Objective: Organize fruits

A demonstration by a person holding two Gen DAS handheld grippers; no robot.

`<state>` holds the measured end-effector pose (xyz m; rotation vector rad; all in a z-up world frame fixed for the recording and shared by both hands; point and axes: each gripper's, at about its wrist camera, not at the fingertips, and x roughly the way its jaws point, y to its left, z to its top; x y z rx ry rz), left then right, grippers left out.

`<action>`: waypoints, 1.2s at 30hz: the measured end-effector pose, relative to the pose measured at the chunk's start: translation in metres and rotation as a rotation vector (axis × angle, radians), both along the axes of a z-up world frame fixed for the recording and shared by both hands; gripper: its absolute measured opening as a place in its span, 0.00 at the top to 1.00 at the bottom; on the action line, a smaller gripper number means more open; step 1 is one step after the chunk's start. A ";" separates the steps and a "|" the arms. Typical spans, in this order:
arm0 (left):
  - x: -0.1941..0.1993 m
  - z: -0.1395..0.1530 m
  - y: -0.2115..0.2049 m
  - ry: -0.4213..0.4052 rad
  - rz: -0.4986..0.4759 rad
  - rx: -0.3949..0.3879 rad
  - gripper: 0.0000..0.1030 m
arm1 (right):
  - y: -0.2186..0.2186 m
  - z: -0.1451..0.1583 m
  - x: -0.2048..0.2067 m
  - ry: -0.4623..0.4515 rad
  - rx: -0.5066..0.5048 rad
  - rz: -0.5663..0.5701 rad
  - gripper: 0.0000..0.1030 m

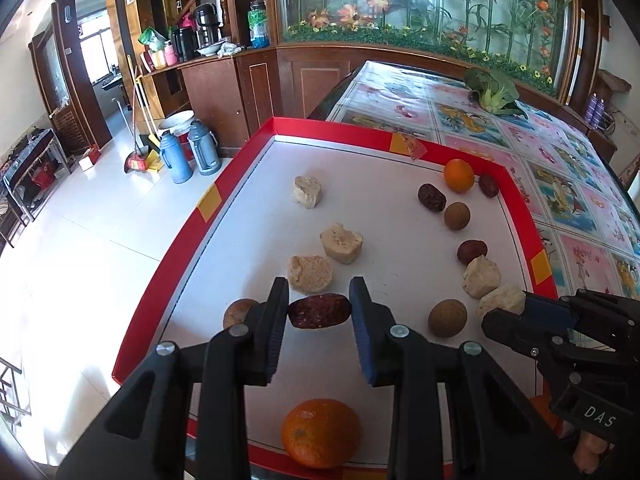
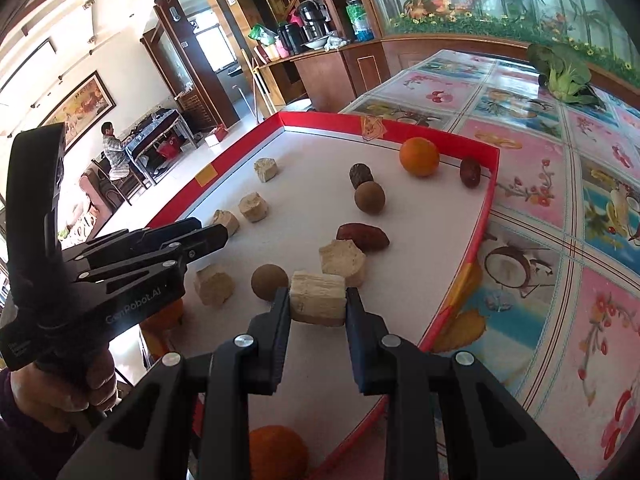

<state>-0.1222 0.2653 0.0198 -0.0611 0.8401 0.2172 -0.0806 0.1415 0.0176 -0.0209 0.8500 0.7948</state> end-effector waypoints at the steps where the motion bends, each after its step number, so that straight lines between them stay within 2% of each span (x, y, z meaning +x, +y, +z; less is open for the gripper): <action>1: 0.001 0.000 0.001 0.001 0.002 0.000 0.68 | 0.000 0.000 0.001 0.001 0.001 0.001 0.76; 11: 0.007 -0.005 -0.001 0.023 0.015 0.012 0.68 | 0.004 -0.001 0.004 0.006 -0.004 0.005 0.75; 14: 0.007 -0.004 -0.004 0.031 0.022 0.036 0.67 | 0.005 -0.001 0.003 -0.006 -0.026 0.006 0.75; 18: 0.003 -0.002 -0.008 0.025 0.039 0.045 0.37 | 0.003 0.003 -0.001 -0.045 -0.045 0.003 0.67; 21: -0.003 0.006 -0.013 0.002 0.039 0.067 0.33 | -0.006 0.010 -0.006 -0.072 -0.027 -0.008 0.64; 32: -0.032 0.055 -0.023 -0.137 0.102 0.131 0.00 | -0.047 0.045 -0.017 -0.152 0.043 -0.084 0.57; 36: -0.042 0.073 -0.031 -0.187 0.124 0.181 0.00 | -0.059 0.055 -0.023 -0.186 0.059 -0.107 0.55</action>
